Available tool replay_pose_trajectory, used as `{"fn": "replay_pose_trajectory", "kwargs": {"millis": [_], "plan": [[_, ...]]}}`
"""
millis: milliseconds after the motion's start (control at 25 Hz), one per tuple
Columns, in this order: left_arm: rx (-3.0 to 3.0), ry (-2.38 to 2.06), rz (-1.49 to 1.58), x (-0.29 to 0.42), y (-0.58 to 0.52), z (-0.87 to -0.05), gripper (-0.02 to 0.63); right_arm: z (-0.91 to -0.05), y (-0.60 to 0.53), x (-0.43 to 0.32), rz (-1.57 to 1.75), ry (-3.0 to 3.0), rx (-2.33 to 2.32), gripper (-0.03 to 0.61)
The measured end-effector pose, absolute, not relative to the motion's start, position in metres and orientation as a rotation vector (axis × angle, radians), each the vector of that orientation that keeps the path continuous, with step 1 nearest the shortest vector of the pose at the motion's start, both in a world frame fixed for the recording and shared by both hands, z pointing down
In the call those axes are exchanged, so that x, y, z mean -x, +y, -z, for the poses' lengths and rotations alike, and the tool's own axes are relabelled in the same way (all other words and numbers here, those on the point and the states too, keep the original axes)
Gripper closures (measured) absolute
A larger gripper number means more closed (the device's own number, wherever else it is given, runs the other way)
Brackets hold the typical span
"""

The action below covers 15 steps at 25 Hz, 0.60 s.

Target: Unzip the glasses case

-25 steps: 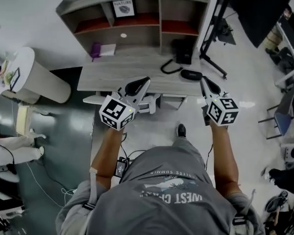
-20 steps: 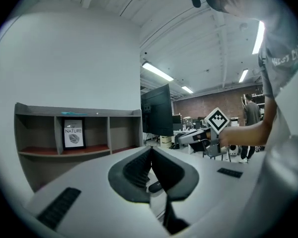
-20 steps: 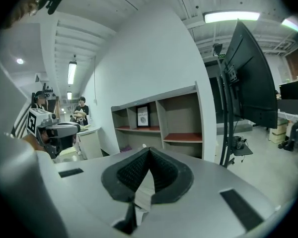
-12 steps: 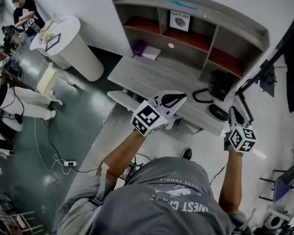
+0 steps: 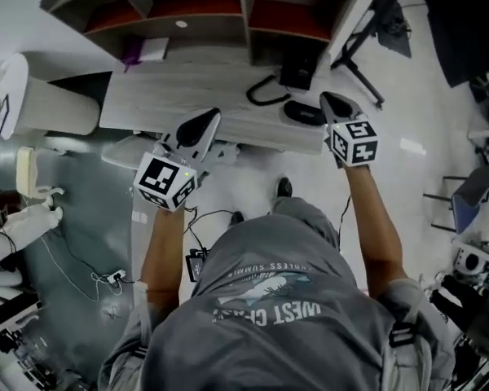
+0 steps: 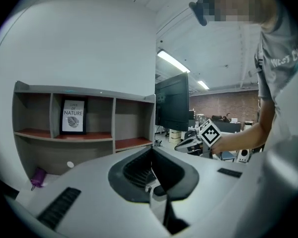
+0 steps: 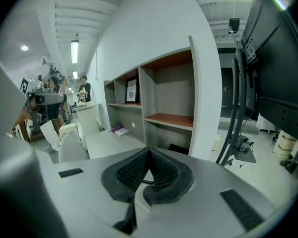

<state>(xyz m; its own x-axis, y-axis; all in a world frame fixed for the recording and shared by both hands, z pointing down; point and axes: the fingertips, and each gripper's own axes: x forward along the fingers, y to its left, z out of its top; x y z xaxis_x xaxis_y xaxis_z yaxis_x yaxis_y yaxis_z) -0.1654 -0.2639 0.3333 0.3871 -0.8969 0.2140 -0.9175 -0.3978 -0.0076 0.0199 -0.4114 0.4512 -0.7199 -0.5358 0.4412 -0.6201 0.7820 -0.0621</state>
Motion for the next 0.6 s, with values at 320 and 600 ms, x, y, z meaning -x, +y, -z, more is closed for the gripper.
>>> {"fn": "replay_pose_trajectory", "kwargs": {"millis": [320, 600], "plan": [[-2.437, -1.590, -0.318, 0.142, -0.294, -0.380, 0.614, -0.542, -0.429, -0.031, -0.117, -2.431, -0.690, 0.559], [-2.366, -1.567, -0.346, 0.137, -0.304, -0.408, 0.614, -0.613, -0.425, -0.027, 0.059, -2.333, -0.466, 0.499]]}}
